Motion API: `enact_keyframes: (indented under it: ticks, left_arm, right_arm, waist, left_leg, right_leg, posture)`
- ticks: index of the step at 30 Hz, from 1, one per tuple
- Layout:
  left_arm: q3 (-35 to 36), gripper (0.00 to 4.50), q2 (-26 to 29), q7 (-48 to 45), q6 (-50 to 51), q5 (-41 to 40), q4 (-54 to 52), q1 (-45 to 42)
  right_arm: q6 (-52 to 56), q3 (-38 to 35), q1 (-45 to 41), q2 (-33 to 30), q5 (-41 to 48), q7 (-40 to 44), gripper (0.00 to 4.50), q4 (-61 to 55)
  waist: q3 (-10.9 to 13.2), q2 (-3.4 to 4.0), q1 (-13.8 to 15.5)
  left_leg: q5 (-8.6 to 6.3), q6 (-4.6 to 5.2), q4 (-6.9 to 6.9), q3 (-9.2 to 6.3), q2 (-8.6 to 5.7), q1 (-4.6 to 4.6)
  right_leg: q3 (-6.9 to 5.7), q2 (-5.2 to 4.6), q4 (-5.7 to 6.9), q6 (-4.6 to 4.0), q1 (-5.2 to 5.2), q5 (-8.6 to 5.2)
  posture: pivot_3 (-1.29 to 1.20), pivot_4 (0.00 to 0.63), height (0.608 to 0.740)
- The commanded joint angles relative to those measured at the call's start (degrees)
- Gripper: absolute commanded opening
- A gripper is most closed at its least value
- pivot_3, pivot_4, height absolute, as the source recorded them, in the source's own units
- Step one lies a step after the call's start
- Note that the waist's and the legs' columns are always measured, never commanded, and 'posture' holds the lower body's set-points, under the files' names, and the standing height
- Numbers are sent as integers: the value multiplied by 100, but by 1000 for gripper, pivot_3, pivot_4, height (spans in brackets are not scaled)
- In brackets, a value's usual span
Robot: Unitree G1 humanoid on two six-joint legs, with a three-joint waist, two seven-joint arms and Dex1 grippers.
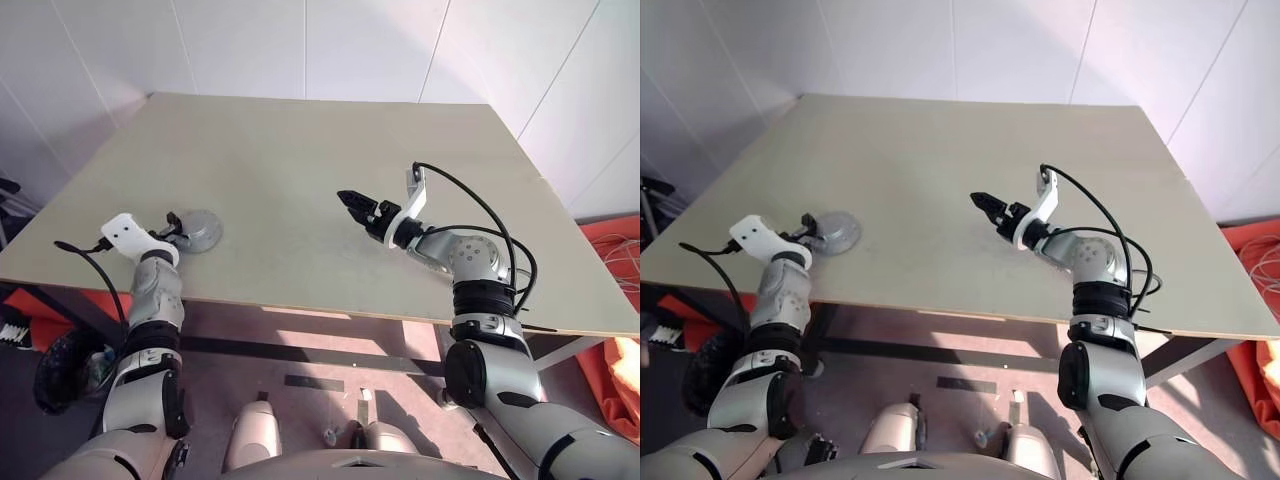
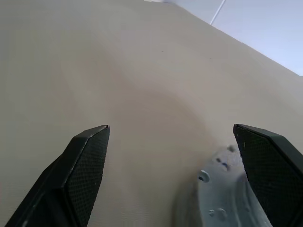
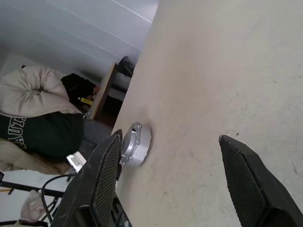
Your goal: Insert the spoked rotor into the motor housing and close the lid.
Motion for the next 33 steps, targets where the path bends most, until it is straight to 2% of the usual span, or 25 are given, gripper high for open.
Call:
enact_keyframes:
  ticks: [1,8,10,13,17,22,29,33]
  left_arm:
    - [-386,4457,-22,-696,293,-37,-721,-139]
    - [-941,4457,-14,-1783,943,-177,-1872,16]
    - [-1219,4457,84,-2218,1139,-134,-2234,102]
    - [-1448,4457,181,-2570,1330,-75,-2481,209]
    - [-1814,4457,266,-2906,1432,137,-2719,379]
    - [-1850,4457,101,-2886,967,377,-2488,351]
    - [-1969,4457,-5,-2660,621,830,-2374,423]
    - [-1963,4457,-52,-2491,569,991,-2391,485]
  right_arm:
    - [-253,301,110,-102,-65,453,3824,-690]
    - [-1184,1229,932,-482,-595,1551,3824,-1913]
    - [-1933,1716,1264,-788,-1280,1796,3824,-2066]
    - [-2622,2064,1484,-1044,-1851,1968,3824,-2034]
    - [-3697,2561,1548,-1430,-3004,1804,3824,-1514]
    - [-4685,2403,1373,-1304,-3458,1379,3824,-867]
    - [-4960,1870,1219,-862,-3152,974,3824,-795]
    - [-5282,1834,1236,-769,-3350,783,3824,-745]
  waist:
    - [2,-2,26]
    - [5,-8,26]
    - [5,-9,23]
    - [5,-9,16]
    - [5,-8,4]
    - [6,-9,-20]
    - [6,-9,-139]
    - [6,-9,-143]
  left_leg:
    - [0,0,0,0,0,-3]
    - [0,0,3,0,0,-10]
    - [0,0,3,0,1,-8]
    - [0,0,6,0,0,-8]
    - [1,0,13,2,0,-5]
    - [-6,11,42,3,0,-11]
    - [-38,64,95,4,1,-18]
    - [-43,70,100,6,2,-16]
  right_leg:
    - [-1,0,1,0,-4,0]
    - [-4,-3,3,2,-9,1]
    - [-4,-2,3,2,-9,2]
    - [-4,-2,4,2,-8,2]
    - [0,-2,7,-11,-8,-5]
    - [4,-2,12,-18,-6,2]
    - [15,-3,31,-15,-3,6]
    - [16,-3,33,-15,0,8]
  posture:
    - [0,0,740]
    - [0,0,740]
    - [0,0,740]
    - [0,0,740]
    - [0,0,740]
    - [0,0,740]
    - [0,0,740]
    - [0,0,740]
